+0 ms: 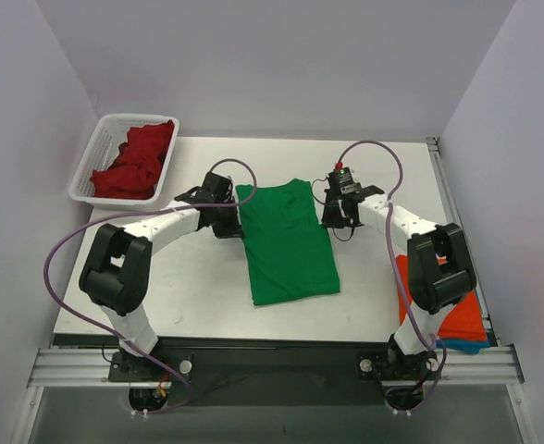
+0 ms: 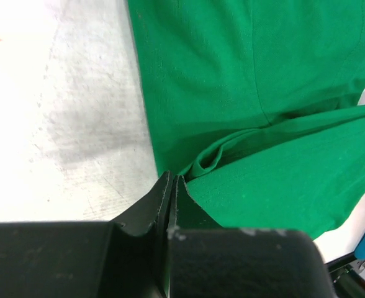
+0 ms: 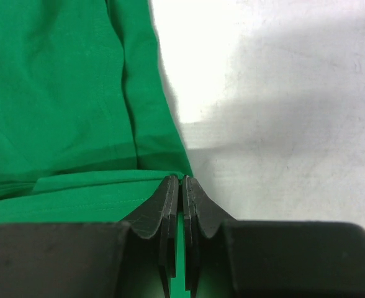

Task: Fold and stack the t-shirts
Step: Fold the folded rectangular tshirt in 1/3 of the way, then grab one side of the 2/3 rectangular tshirt with both arms, then fold the long partially folded tshirt into a neat square, then put the neatly folded tshirt into the corner of the board with the right arm

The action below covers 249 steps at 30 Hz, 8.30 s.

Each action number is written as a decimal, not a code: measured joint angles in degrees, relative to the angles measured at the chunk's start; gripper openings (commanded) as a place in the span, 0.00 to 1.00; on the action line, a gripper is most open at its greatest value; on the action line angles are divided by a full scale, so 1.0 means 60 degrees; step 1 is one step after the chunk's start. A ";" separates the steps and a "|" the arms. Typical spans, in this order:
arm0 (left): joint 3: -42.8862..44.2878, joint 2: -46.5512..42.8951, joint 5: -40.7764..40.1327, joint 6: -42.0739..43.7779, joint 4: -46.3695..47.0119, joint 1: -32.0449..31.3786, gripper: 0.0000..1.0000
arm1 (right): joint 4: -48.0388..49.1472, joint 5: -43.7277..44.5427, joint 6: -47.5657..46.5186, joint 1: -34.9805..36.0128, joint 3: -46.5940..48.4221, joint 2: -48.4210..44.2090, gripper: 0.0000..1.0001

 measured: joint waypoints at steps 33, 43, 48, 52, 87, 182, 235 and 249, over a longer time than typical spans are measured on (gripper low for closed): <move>-0.6014 -0.3982 0.0627 -0.2535 0.3246 -0.1920 0.68 | 0.1297 -0.1861 0.2240 -0.1002 -0.6594 -0.5096 0.49; -0.6433 -0.3850 0.0160 -0.3832 0.4317 -0.3100 0.61 | 0.3472 -0.2743 0.3537 -0.1002 -0.7584 -0.5238 0.45; -0.6634 -0.3843 -0.0146 -0.4415 0.4779 -0.3399 0.59 | 0.3814 -0.2834 0.3792 -0.1002 -0.7770 -0.5242 0.41; -0.6634 -0.3738 -0.0350 -0.4714 0.4958 -0.3625 0.54 | 0.3909 -0.2907 0.3854 -0.1002 -0.7836 -0.5242 0.41; -0.6634 -0.4207 -0.1035 -0.4699 0.3756 -0.3727 0.00 | 0.4572 -0.2973 0.4579 -0.0310 -0.8969 -0.6073 0.00; 0.2371 0.3027 0.0616 -0.0951 0.1271 0.1545 0.22 | -0.1304 -0.1002 -0.0477 -0.0087 0.4116 0.3738 0.62; 0.0481 0.1220 -0.1162 -0.0007 -0.0120 -0.0138 0.33 | 0.5231 -0.1632 0.4357 0.0976 -0.5457 -0.2051 0.50; 0.1060 0.1144 -0.1555 0.0029 -0.0900 -0.0127 0.33 | 0.4568 -0.0911 0.4612 0.1188 -0.4685 -0.1275 0.00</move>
